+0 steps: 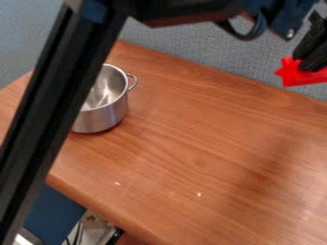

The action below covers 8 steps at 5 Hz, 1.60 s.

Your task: Put the red object in the metal pot

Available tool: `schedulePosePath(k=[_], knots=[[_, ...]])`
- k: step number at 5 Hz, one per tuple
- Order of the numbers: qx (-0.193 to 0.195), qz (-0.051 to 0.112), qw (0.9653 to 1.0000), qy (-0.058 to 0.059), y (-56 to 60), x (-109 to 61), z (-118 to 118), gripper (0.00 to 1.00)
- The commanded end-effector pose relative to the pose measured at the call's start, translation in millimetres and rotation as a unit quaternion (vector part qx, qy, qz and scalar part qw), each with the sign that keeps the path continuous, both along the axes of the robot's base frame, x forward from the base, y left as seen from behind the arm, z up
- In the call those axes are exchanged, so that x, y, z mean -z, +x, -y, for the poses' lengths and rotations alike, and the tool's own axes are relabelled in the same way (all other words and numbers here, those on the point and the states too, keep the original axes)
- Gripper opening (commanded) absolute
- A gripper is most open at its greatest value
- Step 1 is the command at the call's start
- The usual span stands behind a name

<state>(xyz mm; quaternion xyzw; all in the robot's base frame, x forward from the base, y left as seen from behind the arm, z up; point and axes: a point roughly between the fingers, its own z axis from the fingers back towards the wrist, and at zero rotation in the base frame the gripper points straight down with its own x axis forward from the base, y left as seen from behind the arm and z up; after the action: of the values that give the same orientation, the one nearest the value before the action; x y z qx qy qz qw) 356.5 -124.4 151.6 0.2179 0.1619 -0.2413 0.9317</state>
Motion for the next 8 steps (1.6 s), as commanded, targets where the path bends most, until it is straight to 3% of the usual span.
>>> schedulePosePath(k=[1,2,3,4,5,6,7,8], knots=[[-0.029,0.049,0.9978,-0.033,10.5,-52.9,-1.0,0.0],[-0.046,0.046,0.9972,-0.037,19.6,-66.0,3.2,0.0],[-0.096,0.038,0.9944,-0.024,20.0,-56.4,-20.8,0.0],[-0.146,0.029,0.9888,-0.012,17.6,-46.8,-45.1,0.0],[-0.194,0.02,0.9807,0.002,12.9,-37.4,-68.7,0.0],[-0.243,0.011,0.9699,0.015,5.7,-28.6,-91.7,0.0],[-0.29,0.002,0.9565,0.029,-3.7,-20.4,-114.1,0.0],[-0.344,0.009,0.9381,0.036,-18.0,-31.7,-153.7,0.0]])
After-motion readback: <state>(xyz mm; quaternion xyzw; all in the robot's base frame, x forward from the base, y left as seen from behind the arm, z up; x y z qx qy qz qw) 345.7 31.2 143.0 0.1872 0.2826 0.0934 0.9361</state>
